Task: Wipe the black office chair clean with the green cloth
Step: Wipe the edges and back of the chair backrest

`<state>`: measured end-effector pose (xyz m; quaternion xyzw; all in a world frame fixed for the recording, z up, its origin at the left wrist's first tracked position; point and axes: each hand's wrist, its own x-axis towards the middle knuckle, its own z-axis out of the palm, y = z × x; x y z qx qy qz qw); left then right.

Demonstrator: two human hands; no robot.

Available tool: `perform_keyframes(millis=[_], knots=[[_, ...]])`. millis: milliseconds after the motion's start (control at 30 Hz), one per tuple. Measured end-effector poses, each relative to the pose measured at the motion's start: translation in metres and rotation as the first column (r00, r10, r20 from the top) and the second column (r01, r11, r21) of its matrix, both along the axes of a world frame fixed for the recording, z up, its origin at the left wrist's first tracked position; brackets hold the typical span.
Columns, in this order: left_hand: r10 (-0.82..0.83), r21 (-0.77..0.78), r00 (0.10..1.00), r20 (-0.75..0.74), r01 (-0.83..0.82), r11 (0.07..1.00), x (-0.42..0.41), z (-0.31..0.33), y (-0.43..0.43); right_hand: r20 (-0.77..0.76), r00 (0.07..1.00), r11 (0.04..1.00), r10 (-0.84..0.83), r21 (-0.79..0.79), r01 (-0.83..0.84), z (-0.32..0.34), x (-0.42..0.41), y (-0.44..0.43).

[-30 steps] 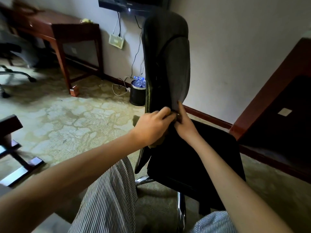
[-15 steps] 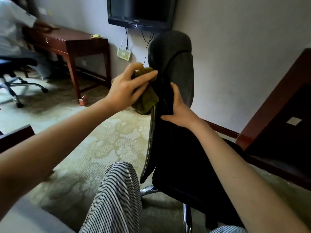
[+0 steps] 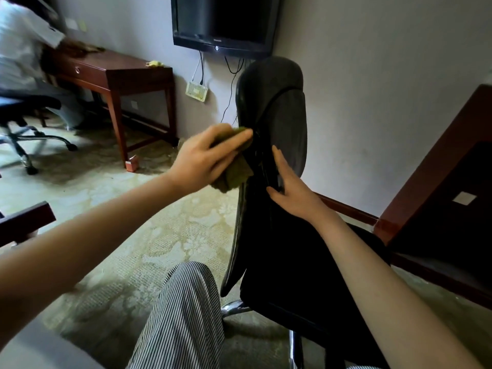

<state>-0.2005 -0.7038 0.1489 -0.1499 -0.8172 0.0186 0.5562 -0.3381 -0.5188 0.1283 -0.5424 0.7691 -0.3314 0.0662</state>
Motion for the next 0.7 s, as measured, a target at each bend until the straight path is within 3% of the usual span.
perform_keyframes(millis=[167, 300, 433, 600, 700], knots=[[0.066, -0.062, 0.998, 0.015, -0.065, 0.996, -0.011, 0.016, 0.006, -0.026, 0.999, 0.999, -0.041, -0.010, 0.040, -0.004, 0.008, -0.002], [0.032, -0.163, 0.984, 0.176, -0.003, 0.987, -0.004, -0.023, 0.007, -0.001, 1.000, 1.000, -0.027, -0.016, 0.027, -0.005, 0.008, -0.002], [0.036, -0.149, 0.949, 0.314, 0.011, 0.989, 0.010, -0.056, 0.008, -0.006, 0.998, 0.998, -0.058, -0.021, 0.058, -0.006, 0.009, -0.003], [0.063, -0.088, 0.991, 0.122, -0.052, 0.995, 0.012, 0.000, 0.030, 0.124, 0.992, 0.997, -0.004, -0.075, 0.014, -0.007, 0.007, 0.001], [0.258, -0.154, 0.956, 0.139, -0.236, 0.959, 0.002, 0.043, 0.044, 0.117, 0.993, 0.998, -0.023, -0.063, 0.031, -0.009, 0.007, 0.000]])
